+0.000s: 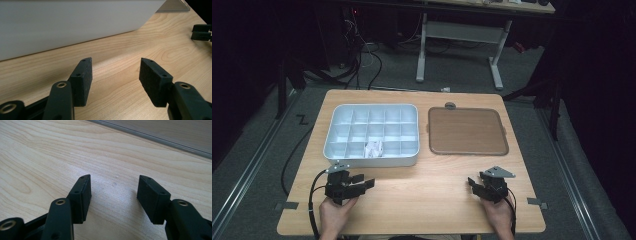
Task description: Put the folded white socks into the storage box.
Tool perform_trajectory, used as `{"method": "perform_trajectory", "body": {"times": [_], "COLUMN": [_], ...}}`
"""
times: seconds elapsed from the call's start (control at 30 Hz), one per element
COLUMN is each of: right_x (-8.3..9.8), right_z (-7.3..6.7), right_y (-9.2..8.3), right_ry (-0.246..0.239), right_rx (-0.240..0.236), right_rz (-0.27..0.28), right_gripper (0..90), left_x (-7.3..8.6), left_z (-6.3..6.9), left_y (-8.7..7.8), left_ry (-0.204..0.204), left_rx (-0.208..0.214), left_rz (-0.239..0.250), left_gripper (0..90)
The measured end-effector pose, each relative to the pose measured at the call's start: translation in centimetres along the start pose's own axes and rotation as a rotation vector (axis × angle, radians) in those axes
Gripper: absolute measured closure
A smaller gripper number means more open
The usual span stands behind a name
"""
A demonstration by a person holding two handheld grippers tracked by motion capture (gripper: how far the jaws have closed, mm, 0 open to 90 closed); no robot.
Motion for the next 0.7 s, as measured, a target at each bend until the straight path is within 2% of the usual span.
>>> {"method": "perform_trajectory", "body": {"times": [0.4, 0.53, 0.7], "right_x": [0.0, 0.0, 0.0], "right_z": [0.0, 0.0, 0.0], "right_y": [0.0, 0.0, 0.0], "right_ry": [0.000, 0.002, 0.000], "right_rx": [0.000, 0.000, 0.000], "right_rz": [0.000, -0.001, 0.000], "right_gripper": [45.4, 45.2, 45.2], "left_x": [1.4, 2.1, 2.6], "left_z": [-0.3, -0.5, -0.7], "left_y": [1.2, 1.8, 2.2], "left_ry": [0.040, 0.075, 0.093], "left_rx": [-0.034, -0.056, -0.074], "left_rz": [-0.016, -0.018, -0.001], "left_gripper": [44.1, 43.7, 43.4]}}
Point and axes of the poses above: each handheld gripper's, and its own axes: y roughly forward along the jaws, x roughly out of its underside, z roughly to its right, the point moved 4 cm from there along y, roughly forward along the jaws, and after that the axes turned 5 degrees about -x, right-handed, at the moved point
